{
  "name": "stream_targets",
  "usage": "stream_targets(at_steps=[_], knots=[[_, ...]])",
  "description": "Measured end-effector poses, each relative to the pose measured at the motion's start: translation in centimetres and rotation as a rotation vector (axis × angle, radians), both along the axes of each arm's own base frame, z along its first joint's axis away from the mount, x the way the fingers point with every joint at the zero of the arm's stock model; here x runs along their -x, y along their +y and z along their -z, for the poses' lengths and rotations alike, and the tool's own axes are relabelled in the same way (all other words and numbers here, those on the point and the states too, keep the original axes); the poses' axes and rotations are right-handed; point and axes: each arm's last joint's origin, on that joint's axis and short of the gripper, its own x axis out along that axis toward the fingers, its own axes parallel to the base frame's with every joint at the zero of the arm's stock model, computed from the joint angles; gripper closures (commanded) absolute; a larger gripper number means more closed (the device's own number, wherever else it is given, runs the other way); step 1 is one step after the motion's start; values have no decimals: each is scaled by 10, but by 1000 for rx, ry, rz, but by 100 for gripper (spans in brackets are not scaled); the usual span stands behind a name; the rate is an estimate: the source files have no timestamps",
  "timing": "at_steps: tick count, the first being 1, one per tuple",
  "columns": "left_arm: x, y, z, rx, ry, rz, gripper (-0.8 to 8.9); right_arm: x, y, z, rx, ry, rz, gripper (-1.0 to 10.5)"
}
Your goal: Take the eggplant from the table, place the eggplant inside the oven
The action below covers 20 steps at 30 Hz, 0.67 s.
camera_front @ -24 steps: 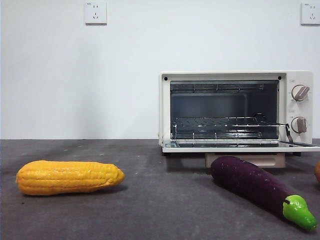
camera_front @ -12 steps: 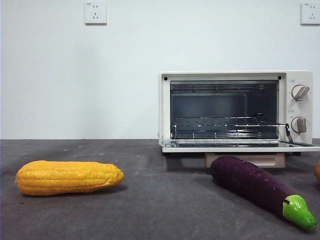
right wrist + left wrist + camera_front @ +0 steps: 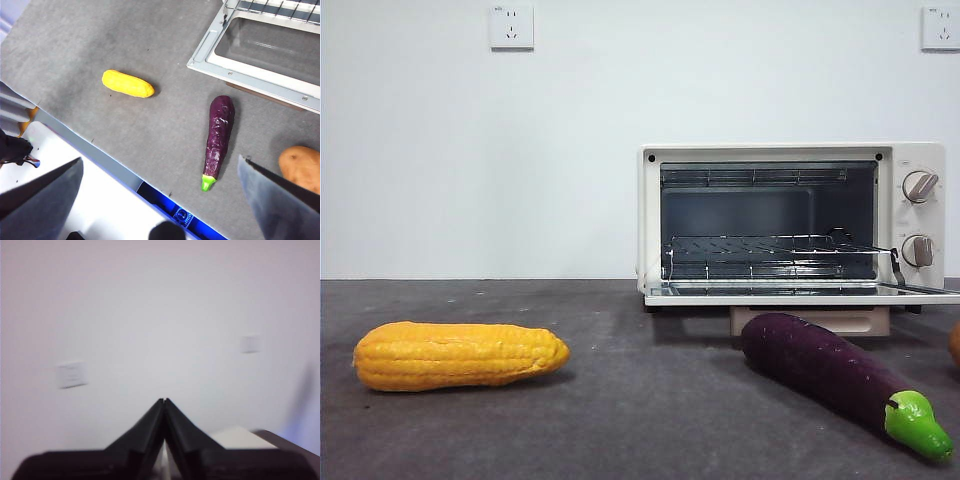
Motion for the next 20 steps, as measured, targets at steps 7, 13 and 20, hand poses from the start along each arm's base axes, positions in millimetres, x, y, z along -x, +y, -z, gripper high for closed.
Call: stream_targets(at_steps=[7, 13, 20], knots=[[-1, -1, 61, -40, 240, 95, 819, 0, 0, 0, 0, 0, -3, 320], [-53, -4, 129, -112, 532, 139, 819, -3, 1, 1, 3, 5, -2, 321], [-128, -13, 191, -153, 611, 289, 819, -18, 6, 7, 21, 61, -4, 321]])
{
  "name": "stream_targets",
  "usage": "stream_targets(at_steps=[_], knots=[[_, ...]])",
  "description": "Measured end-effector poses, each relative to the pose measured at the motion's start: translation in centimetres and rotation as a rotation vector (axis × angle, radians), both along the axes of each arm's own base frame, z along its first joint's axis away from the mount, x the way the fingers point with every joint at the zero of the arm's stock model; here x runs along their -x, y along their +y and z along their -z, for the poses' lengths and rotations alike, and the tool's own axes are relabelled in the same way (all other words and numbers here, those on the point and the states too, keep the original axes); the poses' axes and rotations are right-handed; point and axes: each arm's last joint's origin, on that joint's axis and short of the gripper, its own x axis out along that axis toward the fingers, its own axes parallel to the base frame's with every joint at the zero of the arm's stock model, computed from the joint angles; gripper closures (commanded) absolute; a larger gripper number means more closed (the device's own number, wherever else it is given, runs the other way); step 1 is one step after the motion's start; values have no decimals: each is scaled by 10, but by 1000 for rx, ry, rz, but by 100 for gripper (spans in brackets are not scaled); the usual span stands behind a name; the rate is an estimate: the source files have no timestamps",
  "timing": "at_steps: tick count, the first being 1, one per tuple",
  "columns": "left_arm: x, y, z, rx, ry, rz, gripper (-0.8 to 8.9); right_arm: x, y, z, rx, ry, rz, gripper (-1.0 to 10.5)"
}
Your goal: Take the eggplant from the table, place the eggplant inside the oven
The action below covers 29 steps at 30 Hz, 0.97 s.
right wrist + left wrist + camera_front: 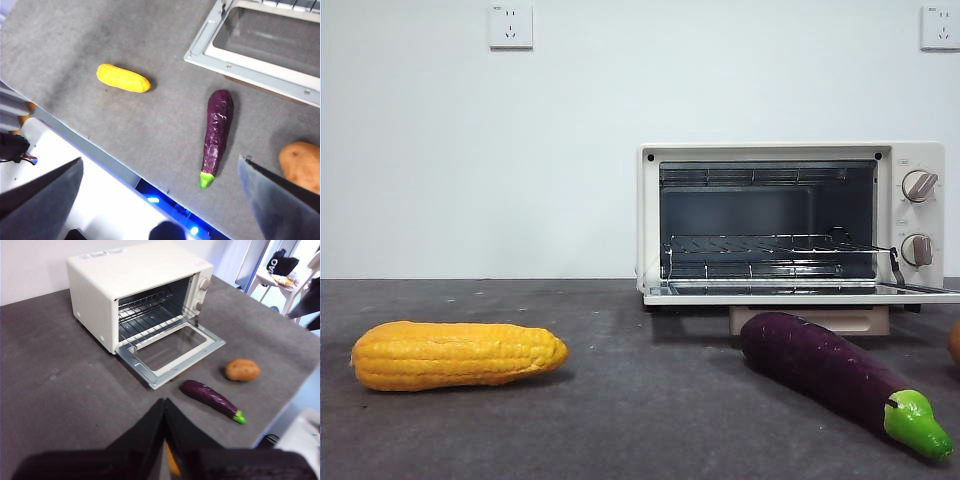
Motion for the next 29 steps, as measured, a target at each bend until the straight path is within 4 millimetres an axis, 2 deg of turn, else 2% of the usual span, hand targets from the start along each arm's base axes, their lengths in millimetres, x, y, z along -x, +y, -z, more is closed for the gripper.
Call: stream_targets(at_steps=[9, 12, 17, 21, 29], knots=[[-77, -8, 64, 12, 157, 103, 819, -11, 8, 11, 89, 86, -5, 322], [-90, -11, 69, 12, 161, 137, 819, -14, 12, 14, 105, 100, -12, 334], [-94, -19, 69, 13, 122, 196, 819, -21, 19, 25, 138, 140, -28, 384], [-97, -21, 65, 11, 71, 209, 819, -30, 31, 51, 123, 146, -38, 383], [-98, -23, 65, 15, 65, 228, 819, -39, 50, 141, 194, 267, 19, 383]])
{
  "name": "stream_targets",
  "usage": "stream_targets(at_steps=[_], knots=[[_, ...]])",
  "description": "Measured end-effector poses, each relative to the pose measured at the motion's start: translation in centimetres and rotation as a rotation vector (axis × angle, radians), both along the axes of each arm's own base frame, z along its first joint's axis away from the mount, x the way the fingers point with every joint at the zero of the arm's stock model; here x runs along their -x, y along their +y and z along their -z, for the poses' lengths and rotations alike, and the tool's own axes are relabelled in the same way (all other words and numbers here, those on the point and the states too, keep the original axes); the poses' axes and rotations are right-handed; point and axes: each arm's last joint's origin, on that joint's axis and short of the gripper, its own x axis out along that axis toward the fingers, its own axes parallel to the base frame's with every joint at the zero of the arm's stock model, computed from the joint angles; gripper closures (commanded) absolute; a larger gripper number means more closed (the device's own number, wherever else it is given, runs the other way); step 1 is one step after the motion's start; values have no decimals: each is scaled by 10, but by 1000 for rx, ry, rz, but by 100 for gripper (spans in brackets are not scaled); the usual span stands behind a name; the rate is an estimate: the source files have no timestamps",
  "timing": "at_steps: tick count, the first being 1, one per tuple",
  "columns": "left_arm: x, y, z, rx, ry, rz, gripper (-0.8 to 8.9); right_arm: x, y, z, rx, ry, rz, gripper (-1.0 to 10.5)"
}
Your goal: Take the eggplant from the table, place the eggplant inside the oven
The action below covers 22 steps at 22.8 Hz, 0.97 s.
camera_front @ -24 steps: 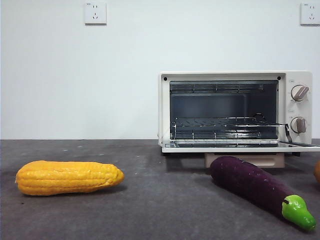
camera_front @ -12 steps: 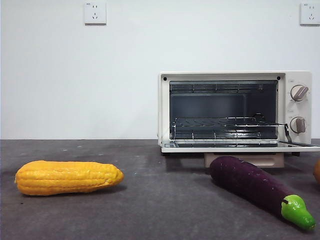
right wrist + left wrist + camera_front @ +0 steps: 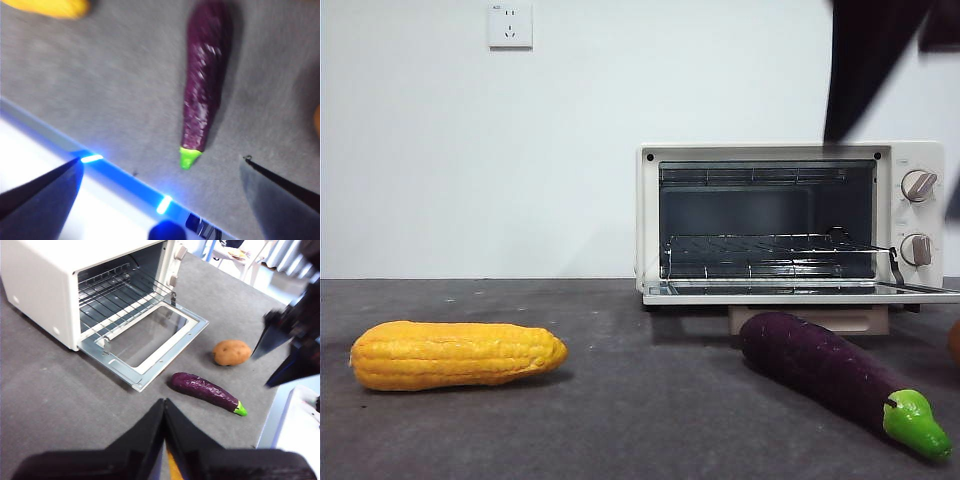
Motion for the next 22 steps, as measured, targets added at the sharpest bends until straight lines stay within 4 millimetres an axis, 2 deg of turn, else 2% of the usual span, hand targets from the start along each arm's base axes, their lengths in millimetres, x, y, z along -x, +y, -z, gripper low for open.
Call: stream_targets(at_steps=[5, 13, 18, 21, 22], knots=[[1, -3, 0, 1, -4, 20, 819, -5, 7, 37, 30, 42, 40, 384], [2, -8, 0, 4, -4, 46, 819, -15, 23, 71, 115, 75, 69, 387], [2, -8, 0, 4, -4, 46, 819, -16, 36, 88, 170, 101, 77, 590], [2, -8, 0, 4, -4, 46, 819, -13, 41, 91, 203, 95, 78, 861], [2, -8, 0, 4, -4, 46, 819, -11, 44, 91, 216, 83, 71, 921]])
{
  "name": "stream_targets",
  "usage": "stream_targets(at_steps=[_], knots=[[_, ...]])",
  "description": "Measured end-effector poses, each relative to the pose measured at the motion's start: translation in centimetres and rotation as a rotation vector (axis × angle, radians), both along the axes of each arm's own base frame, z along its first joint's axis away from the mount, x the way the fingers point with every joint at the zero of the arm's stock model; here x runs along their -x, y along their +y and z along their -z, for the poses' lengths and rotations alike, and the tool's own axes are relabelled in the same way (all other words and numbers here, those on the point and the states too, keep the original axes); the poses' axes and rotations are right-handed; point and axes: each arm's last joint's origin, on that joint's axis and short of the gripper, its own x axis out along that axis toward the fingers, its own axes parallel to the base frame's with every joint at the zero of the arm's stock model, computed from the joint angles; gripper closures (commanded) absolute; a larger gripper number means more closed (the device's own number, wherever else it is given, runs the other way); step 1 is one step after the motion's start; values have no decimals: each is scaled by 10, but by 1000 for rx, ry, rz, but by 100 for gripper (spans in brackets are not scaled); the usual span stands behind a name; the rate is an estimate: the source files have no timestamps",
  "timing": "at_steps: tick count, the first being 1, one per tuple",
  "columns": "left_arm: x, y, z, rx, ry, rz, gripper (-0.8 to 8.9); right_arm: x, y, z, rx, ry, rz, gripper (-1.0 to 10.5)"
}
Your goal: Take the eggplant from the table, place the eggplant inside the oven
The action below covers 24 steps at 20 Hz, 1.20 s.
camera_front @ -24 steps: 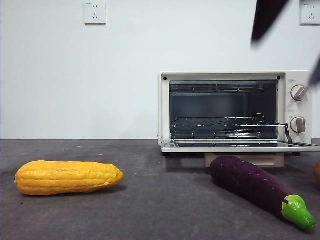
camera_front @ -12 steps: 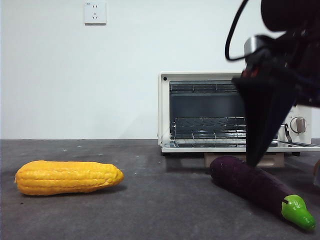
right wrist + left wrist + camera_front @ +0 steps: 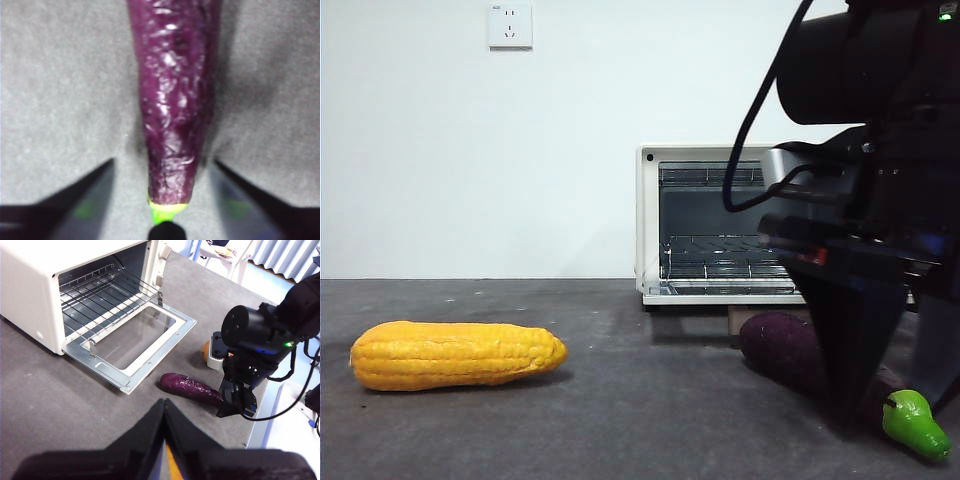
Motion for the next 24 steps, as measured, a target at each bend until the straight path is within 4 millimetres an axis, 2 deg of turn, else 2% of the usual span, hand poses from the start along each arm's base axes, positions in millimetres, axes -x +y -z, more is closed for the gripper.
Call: stream_targets(at_steps=[9, 11, 15, 17, 20, 24], knots=[[0, 0, 0, 0, 0, 0, 819, 8, 6, -4, 15, -15, -27, 959], [0, 0, 0, 0, -1, 0, 819, 16, 4, -20, -20, -20, -41, 959], [-1, 0, -1, 3, -17, 0, 819, 20, 4, -81, -162, -152, -59, 959], [-2, 0, -1, 4, -22, 0, 819, 11, 2, -101, -199, -198, -39, 959], [-1, -1, -1, 4, -22, 6, 819, -16, -6, -119, -265, -220, 13, 959], [0, -5, -1, 4, -22, 24, 819, -63, -20, -112, -342, -140, 87, 959]])
